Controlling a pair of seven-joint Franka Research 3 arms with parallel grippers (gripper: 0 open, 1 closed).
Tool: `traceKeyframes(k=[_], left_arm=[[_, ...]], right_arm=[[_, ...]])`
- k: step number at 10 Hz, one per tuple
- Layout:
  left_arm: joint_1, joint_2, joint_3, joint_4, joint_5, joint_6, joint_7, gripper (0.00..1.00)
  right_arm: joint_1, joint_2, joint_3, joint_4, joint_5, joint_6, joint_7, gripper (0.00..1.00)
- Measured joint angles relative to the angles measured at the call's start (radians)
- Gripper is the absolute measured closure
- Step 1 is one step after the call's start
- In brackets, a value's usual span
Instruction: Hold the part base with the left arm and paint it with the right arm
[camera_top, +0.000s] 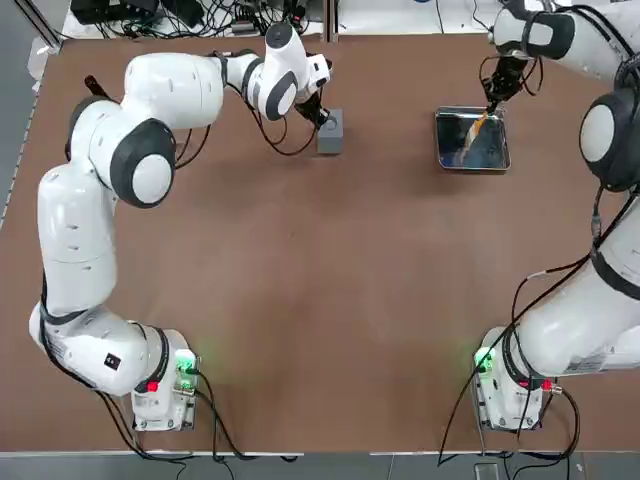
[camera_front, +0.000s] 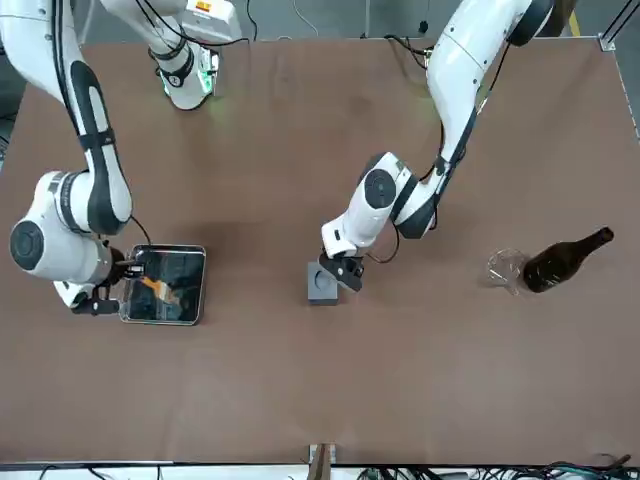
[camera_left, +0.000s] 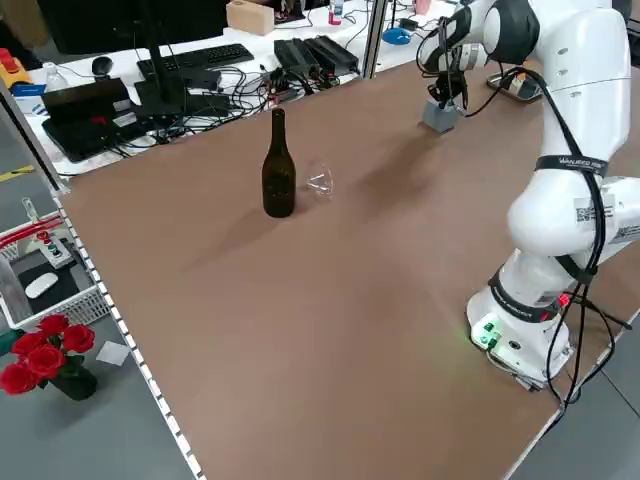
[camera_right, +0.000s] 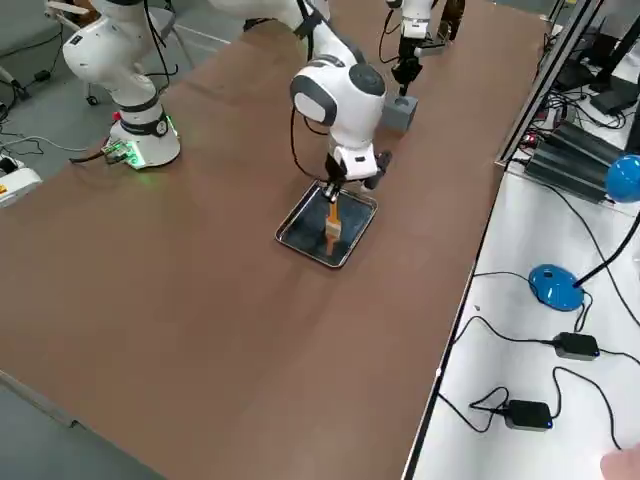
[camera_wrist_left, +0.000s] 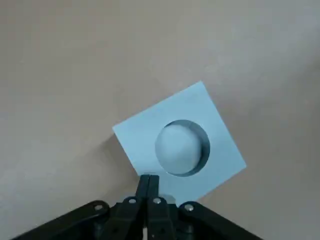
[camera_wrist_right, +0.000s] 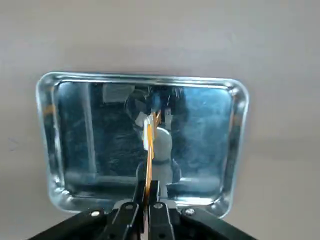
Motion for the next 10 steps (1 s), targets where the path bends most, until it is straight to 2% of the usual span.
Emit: traceKeyframes(k=[3,6,8,10], left_arm=[[0.0,0.0,0.0,0.0,0.0,0.0,0.002,0.99],[0.0,0.0,0.0,0.0,0.0,0.0,0.002,0.99],[0.0,0.0,0.0,0.0,0.0,0.0,0.002,0.99],[0.001,0.0,0.0,0.0,0.0,0.0,0.002,0.99]], right_arm=[[0.0,0.024,-0.062,-0.002,-0.001,0.045,-0.122,0.96],[0.002,0.023,-0.089,0.012,-0.044,0.039,-0.172,0.96],[0.015,0.02,-0.09,0.074,-0.072,-0.078,-0.161,0.96],[0.039,0.012,-0.07,0.19,-0.09,-0.247,-0.105,0.96]])
